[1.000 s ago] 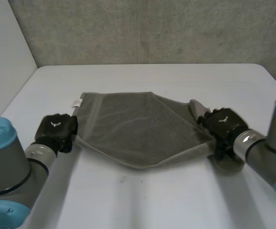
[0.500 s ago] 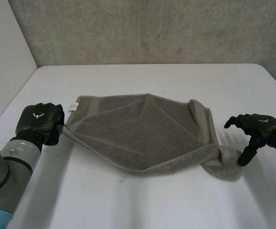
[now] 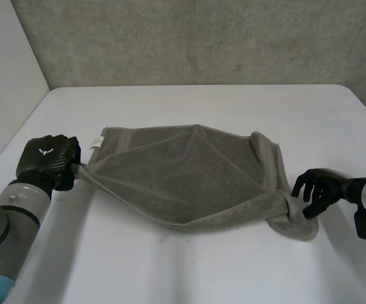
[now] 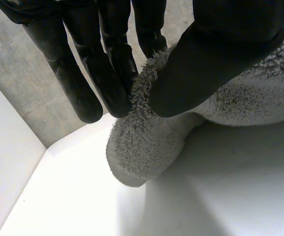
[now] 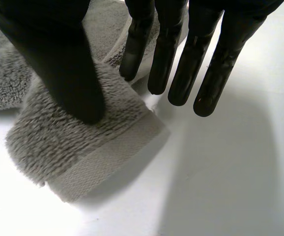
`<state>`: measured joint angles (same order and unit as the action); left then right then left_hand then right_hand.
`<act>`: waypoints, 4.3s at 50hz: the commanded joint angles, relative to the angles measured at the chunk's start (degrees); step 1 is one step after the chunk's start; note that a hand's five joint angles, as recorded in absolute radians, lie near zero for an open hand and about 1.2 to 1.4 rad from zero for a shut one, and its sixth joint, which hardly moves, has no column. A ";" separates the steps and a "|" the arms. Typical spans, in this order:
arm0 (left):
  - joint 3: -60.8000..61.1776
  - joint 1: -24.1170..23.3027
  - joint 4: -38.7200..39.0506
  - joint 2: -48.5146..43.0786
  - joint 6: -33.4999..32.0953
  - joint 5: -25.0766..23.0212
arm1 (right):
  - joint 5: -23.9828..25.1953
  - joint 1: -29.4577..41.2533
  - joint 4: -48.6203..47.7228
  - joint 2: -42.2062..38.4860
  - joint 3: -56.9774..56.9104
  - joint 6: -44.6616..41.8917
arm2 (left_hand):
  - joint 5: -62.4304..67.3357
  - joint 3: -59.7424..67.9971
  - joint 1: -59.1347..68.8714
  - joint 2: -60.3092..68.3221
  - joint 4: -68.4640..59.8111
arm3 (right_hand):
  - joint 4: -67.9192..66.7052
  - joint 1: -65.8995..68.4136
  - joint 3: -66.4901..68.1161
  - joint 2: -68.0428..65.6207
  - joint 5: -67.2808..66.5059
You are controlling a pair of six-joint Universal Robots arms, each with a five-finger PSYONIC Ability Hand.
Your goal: Fold the towel.
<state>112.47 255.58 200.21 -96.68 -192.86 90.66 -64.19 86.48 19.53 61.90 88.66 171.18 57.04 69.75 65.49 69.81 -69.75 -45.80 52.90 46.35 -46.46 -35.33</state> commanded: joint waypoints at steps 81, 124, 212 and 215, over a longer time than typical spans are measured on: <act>-2.87 2.55 -0.44 0.35 0.64 -1.63 | -1.19 11.79 -20.13 31.27 41.06 -19.39 | 12.96 10.25 14.51 10.19 -10.25 | 23.77 -30.87 -24.33 24.43 23.30; -2.70 2.20 -0.35 -0.70 1.17 -1.63 | -5.51 11.87 -38.69 19.93 38.26 -22.99 | 12.96 10.25 14.51 10.19 -10.25 | -3.48 -3.62 2.92 -2.81 -3.94; -22.10 2.02 -33.47 19.78 -3.66 -1.37 | -4.72 2.82 11.30 36.02 -18.24 -22.82 | 12.96 10.25 14.51 10.19 -10.25 | -34.20 27.10 33.65 -33.54 -34.67; -24.75 2.11 -35.50 14.45 -3.66 -1.28 | -4.72 3.17 14.65 31.47 -21.50 -23.60 | 12.96 10.25 14.51 10.19 -10.25 | -34.20 27.10 33.65 -33.54 -34.67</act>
<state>95.49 257.72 168.78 -75.75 -196.63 89.17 -69.08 89.30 27.89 98.78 75.23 148.41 57.04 69.76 65.49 69.82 -69.76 -69.73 79.76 69.55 -69.56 -59.36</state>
